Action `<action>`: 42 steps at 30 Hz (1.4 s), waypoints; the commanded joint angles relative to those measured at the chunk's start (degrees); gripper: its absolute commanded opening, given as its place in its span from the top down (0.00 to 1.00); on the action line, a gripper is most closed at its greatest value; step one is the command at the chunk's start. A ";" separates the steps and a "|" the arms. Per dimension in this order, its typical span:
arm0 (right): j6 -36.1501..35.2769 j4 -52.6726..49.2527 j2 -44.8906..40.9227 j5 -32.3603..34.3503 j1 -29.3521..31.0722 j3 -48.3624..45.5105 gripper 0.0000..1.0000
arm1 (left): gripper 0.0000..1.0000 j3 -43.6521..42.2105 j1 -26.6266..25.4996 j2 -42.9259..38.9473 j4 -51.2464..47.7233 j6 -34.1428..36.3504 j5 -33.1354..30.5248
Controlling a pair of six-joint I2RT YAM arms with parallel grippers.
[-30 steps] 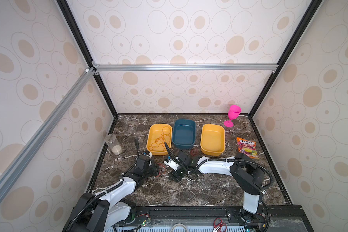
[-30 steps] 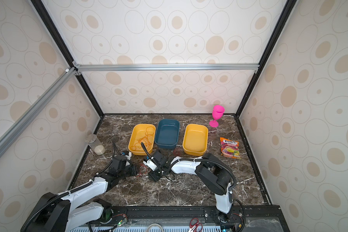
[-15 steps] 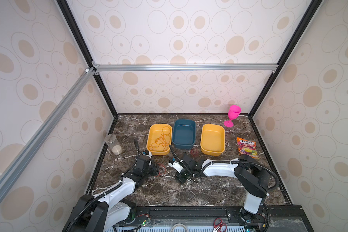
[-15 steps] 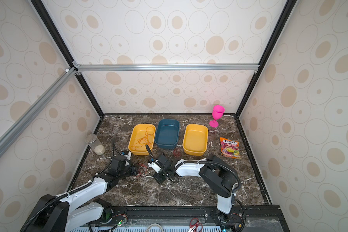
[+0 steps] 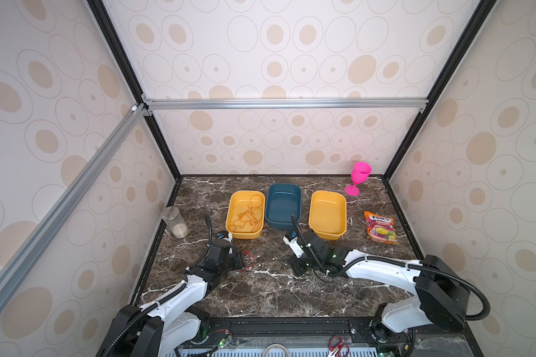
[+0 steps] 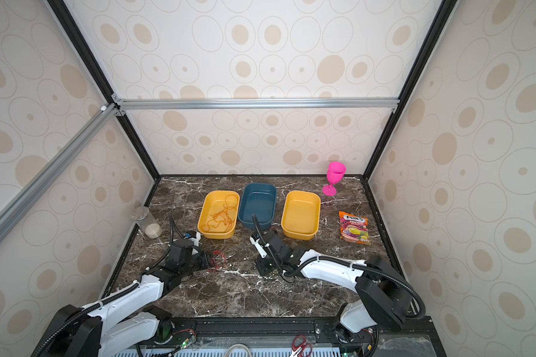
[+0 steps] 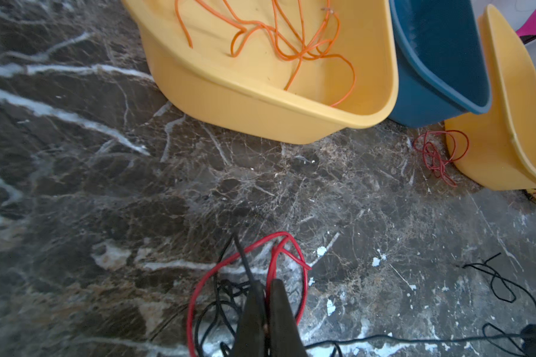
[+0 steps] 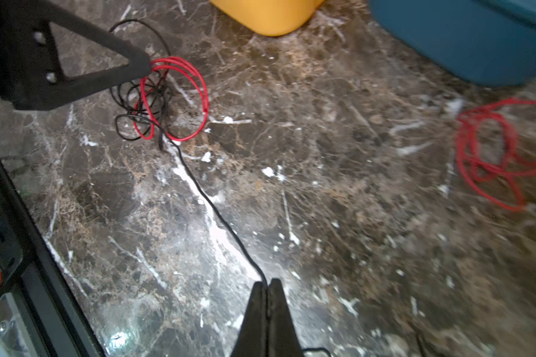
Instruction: Untangle the cables
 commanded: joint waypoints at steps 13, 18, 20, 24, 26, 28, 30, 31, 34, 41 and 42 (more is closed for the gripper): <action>10.00 -15.68 -25.29 9.75 -14.83 -10.54 1.00 | 1.00 -0.27 -0.19 -5.57 -5.58 -1.44 -5.60; 11.55 -21.13 -30.21 11.06 -20.65 -11.31 1.00 | 1.00 0.06 -0.15 -6.82 -7.05 -1.70 -7.14; 11.87 -22.86 -31.15 11.81 -22.35 -11.32 1.00 | 1.00 0.25 -0.14 -7.15 -7.78 -1.57 -7.81; 12.06 -25.13 -32.22 12.78 -24.03 -11.29 1.00 | 1.00 0.79 0.04 -8.23 -9.31 -1.59 -9.37; 11.57 -24.78 -32.25 11.07 -24.06 -11.30 1.00 | 1.00 0.74 0.05 -8.23 -8.96 -1.61 -8.37; 11.55 -24.45 -32.04 9.71 -24.06 -11.20 1.00 | 1.00 0.79 0.03 -7.81 -9.01 -1.85 -7.89; 11.55 -24.20 -31.90 8.66 -24.05 -11.03 1.00 | 1.00 0.79 0.08 -7.79 -9.16 -1.96 -7.79; 11.29 -24.17 -31.82 7.91 -24.06 -10.79 1.00 | 1.00 0.92 0.03 -8.03 -9.45 -1.96 -7.79; 9.59 -22.98 -31.45 3.34 -24.07 -10.24 1.00 | 0.95 1.64 0.03 -9.26 -10.67 -1.64 -7.70; 9.91 -17.59 -28.82 -6.66 -23.81 -10.30 1.00 | 0.63 6.80 0.03 -10.82 -14.94 0.51 -5.30; 10.22 -16.61 -28.53 -7.57 -23.71 -10.48 1.00 | 0.60 7.38 0.07 -11.17 -15.26 0.75 -4.83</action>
